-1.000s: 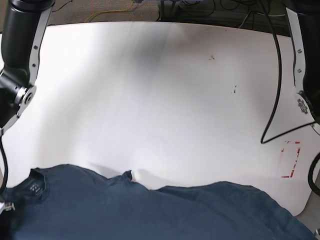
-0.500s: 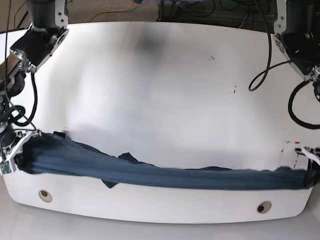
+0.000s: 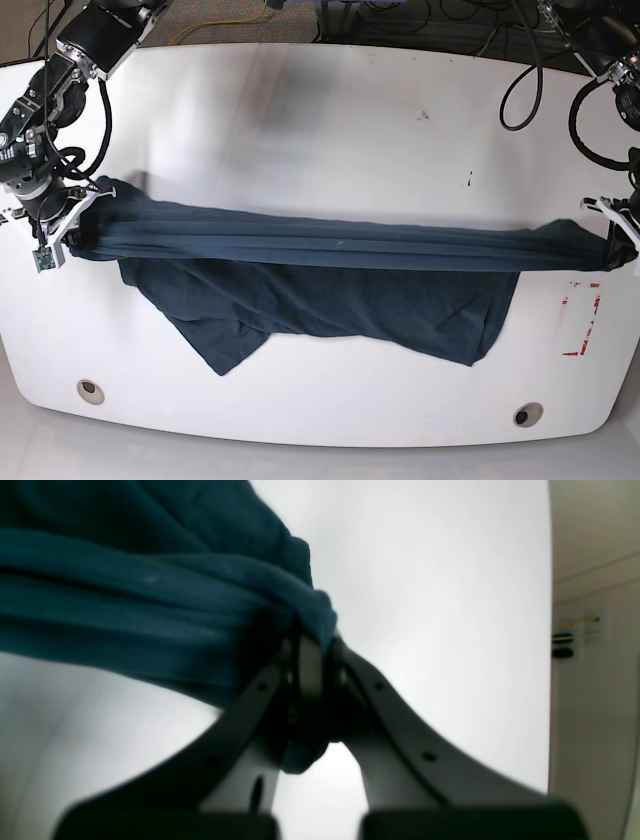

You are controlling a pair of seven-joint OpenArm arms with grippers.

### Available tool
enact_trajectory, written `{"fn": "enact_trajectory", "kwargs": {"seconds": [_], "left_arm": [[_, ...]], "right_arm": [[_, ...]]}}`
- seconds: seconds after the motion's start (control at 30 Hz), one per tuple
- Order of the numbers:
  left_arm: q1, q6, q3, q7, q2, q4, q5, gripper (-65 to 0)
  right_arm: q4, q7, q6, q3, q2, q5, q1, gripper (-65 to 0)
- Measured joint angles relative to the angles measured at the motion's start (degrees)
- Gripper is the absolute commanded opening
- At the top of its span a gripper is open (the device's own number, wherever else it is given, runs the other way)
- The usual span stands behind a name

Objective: Layout the t-shirt on the table in an organized manner, then fold the t-shirt properly
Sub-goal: 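Lay the shirt flat, pulling the held edge apart with both grippers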

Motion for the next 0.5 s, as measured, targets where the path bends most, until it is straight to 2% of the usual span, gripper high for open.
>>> {"fn": "enact_trajectory", "kwargs": {"seconds": [0.2, 0.5], "left_arm": [[5.1, -1.2, -3.4, -0.2, 0.5, 0.0, 0.1, -65.0], [12.3, -2.3, -4.9, -0.2, 0.5, 0.0, 0.3, -65.0]], "right_arm": [[0.9, -0.1, 0.0, 0.2, -1.4, 0.0, -4.0, -64.8], [3.3, 0.5, 0.0, 0.2, -2.4, -0.1, -11.0, -64.8]]}}
